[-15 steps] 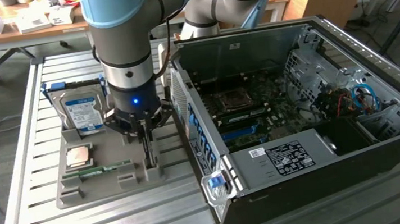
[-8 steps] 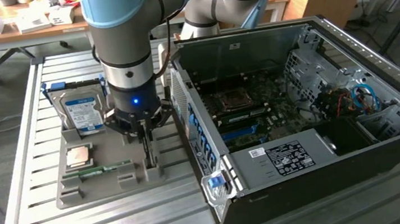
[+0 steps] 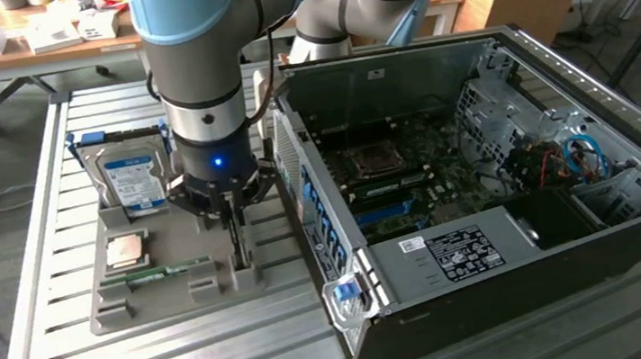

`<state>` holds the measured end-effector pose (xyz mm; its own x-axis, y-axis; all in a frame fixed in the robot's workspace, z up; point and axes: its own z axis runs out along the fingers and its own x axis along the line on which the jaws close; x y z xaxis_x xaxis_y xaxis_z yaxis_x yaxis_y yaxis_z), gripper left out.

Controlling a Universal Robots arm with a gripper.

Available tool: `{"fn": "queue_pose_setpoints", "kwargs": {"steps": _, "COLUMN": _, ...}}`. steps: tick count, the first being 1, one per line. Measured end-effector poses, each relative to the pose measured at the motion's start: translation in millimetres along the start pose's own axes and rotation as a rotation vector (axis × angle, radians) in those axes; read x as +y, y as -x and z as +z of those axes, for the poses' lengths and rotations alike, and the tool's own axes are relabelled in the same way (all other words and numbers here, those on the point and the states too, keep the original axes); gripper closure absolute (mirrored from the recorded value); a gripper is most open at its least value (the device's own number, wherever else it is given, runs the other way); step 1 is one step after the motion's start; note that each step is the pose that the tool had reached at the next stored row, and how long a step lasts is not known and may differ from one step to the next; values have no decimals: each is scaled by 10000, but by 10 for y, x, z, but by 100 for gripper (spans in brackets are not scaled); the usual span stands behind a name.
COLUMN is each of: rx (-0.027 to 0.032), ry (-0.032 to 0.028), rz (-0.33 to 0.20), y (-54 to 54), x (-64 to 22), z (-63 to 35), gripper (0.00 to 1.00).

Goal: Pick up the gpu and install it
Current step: 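Pick up the gpu and move the gpu toward the slot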

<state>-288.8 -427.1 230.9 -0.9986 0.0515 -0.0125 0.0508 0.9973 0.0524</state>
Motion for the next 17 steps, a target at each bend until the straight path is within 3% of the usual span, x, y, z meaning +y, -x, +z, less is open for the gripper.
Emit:
{"fn": "queue_pose_setpoints", "kwargs": {"steps": 10, "rx": 2, "ry": 0, "rz": 0, "y": 2, "x": 9, "z": -178, "gripper": 74}}
{"fn": "queue_pose_setpoints", "kwargs": {"steps": 17, "rx": 1, "ry": 2, "rz": 0, "y": 5, "x": 21, "z": -401, "gripper": 74}}
